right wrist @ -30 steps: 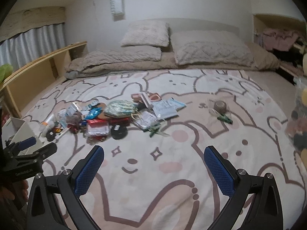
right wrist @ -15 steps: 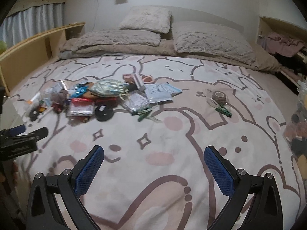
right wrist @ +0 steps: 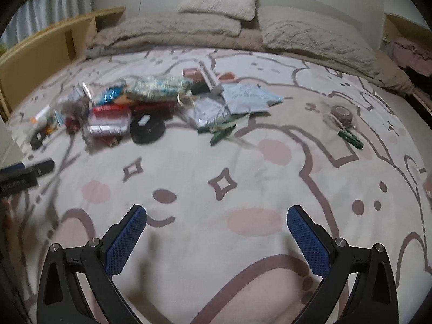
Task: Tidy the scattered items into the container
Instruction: 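Lower both tools toward the pile, left toward the white lighter, right toward the green clothespin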
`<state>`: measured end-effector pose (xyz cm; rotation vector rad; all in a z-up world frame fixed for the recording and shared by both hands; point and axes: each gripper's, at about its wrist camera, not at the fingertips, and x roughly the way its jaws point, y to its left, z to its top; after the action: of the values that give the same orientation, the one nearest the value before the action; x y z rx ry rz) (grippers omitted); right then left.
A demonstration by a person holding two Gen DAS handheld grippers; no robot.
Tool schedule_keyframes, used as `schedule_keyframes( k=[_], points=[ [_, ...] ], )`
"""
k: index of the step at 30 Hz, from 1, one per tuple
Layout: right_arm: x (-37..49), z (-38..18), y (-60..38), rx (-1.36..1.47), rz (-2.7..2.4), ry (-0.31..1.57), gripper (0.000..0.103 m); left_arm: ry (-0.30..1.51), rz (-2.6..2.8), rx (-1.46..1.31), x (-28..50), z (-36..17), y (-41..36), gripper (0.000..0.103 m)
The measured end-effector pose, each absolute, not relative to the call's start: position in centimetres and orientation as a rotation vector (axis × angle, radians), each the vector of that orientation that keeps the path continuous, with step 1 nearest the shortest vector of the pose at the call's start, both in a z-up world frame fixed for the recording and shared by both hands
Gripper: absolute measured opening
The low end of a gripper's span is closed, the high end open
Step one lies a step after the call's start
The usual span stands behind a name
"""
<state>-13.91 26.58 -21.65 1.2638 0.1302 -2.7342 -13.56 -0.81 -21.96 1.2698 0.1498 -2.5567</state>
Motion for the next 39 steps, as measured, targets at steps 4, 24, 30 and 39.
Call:
schedule_keyframes(
  k=[4, 24, 30, 39],
  points=[
    [-14.7, -22.7, 26.9, 1.324, -2.712, 0.124, 0.103, 0.209, -2.500, 1.278, -14.0, -22.7, -2.4, 0.103],
    [-19.3, -24.5, 31.6, 1.482, -2.748, -0.083, 0.103, 0.280, -2.369, 1.291, -17.8, -25.2, -5.0, 0.103],
    [-20.0, -24.7, 31.8, 1.488, -2.751, -0.113, 0.103, 0.273, -2.367, 1.291, -18.9, -25.4, -5.3, 0.103],
    [-19.7, -24.6, 31.7, 1.452, -2.771, -0.105, 0.103, 0.260, -2.406, 1.279, -21.0, -25.6, -5.5, 0.103]
  ],
)
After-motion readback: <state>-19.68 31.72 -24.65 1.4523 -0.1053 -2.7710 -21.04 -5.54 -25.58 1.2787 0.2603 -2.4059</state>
